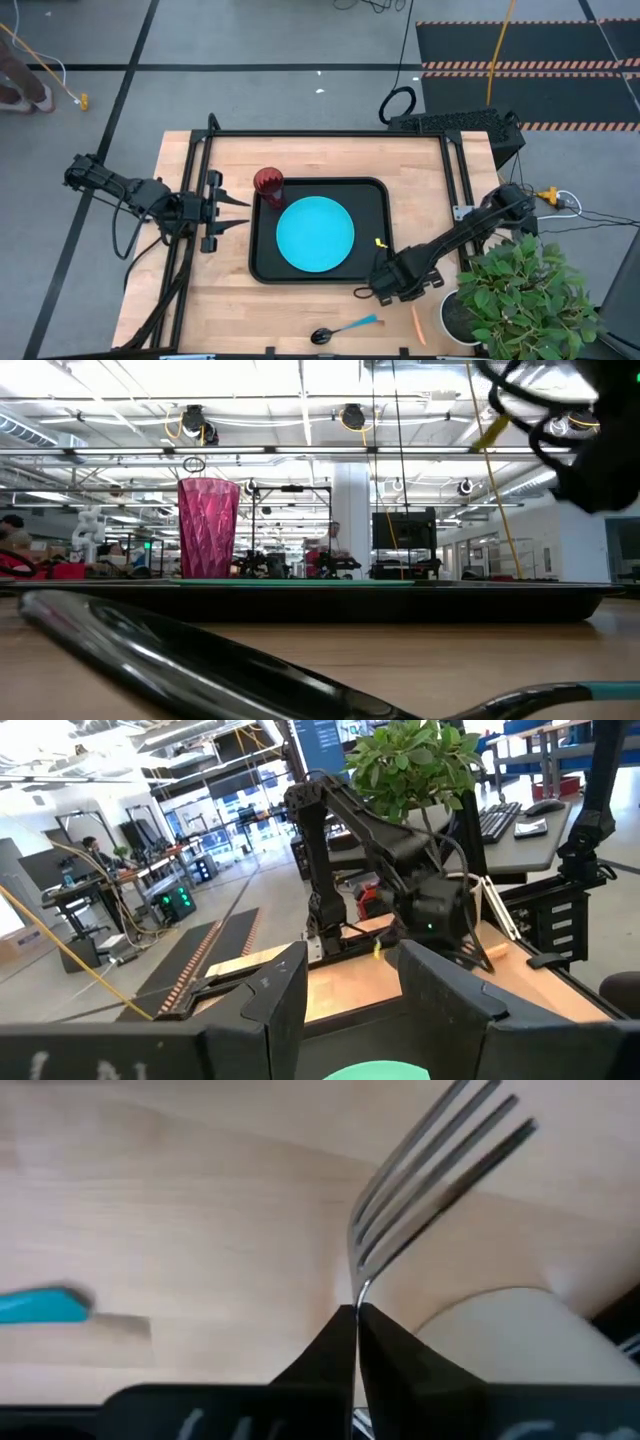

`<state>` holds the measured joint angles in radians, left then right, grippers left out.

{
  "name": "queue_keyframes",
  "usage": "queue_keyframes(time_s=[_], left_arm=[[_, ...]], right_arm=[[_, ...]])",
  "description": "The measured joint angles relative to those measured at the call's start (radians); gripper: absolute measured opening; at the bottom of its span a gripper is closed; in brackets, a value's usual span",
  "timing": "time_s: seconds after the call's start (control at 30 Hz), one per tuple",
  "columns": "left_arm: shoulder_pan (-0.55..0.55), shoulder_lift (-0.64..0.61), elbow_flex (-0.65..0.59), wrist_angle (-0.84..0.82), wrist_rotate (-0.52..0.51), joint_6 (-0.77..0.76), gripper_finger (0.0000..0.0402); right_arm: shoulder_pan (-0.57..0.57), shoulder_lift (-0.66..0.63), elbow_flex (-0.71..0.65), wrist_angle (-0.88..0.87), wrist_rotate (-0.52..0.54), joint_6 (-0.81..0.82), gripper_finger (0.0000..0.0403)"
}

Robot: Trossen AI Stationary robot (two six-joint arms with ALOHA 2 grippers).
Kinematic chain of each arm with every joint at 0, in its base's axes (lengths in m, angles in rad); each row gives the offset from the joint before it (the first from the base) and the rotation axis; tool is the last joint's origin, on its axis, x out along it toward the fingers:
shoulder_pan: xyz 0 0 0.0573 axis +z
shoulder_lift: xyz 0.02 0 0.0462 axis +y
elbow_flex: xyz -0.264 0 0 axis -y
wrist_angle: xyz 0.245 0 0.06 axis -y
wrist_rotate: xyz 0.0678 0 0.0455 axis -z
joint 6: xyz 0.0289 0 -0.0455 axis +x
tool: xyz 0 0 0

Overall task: Pick and place plate/cup/fork/spoon on tray
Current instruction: Put the fork on the black food tray

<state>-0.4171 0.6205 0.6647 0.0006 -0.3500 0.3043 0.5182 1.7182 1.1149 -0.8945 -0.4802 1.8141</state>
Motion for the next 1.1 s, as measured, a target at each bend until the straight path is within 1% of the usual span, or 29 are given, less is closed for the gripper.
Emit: queue_keyframes(time_s=[0.1, 0.2, 0.3, 0.4, 0.5, 0.67, 0.8, 0.93, 1.07, 1.1], left_arm=[[0.0, 0.0, 0.0, -0.002, 0.0, -0.002, 0.0161], [0.0, 0.0, 0.0, -0.003, 0.0, -0.002, 0.0161], [0.0, 0.0, 0.0, -0.005, 0.0, 0.0, 0.0161], [0.0, 0.0, 0.0, -0.005, -0.001, 0.003, 0.0161], [0.0, 0.0, 0.0, 0.002, -0.001, 0.013, 0.0161], [0.0, 0.0, 0.0, 0.011, -0.008, 0.03, 0.0161], [0.0, 0.0, 0.0, 0.012, -0.019, 0.033, 0.0161], [0.0, 0.0, 0.0, 0.012, -0.021, 0.035, 0.0161], [0.0, 0.0, 0.0, 0.002, -0.053, 0.038, 0.0161], [0.0, 0.0, 0.0, -0.003, -0.06, 0.042, 0.0161]], right_arm=[[0.0, -0.078, 0.0, -0.002, 0.037, 0.062, 0.0], [0.0, -0.158, 0.0, 0.005, 0.108, 0.118, 0.0], [-0.003, -0.232, 0.0, 0.011, 0.264, 0.147, 0.0], [-0.021, -0.277, 0.001, 0.029, 0.427, 0.134, 0.0], [-0.063, -0.289, 0.001, 0.061, 0.504, 0.07, 0.0], [-0.188, -0.262, 0.001, 0.099, 0.504, -0.117, 0.0], [-0.308, -0.248, 0.002, 0.11, 0.456, -0.272, 0.0], [-0.413, -0.248, 0.002, 0.076, 0.443, -0.389, 0.0], [-0.481, -0.248, 0.002, -0.018, 0.401, -0.446, 0.0], [-0.492, -0.248, 0.002, -0.034, 0.405, -0.454, 0.0]])
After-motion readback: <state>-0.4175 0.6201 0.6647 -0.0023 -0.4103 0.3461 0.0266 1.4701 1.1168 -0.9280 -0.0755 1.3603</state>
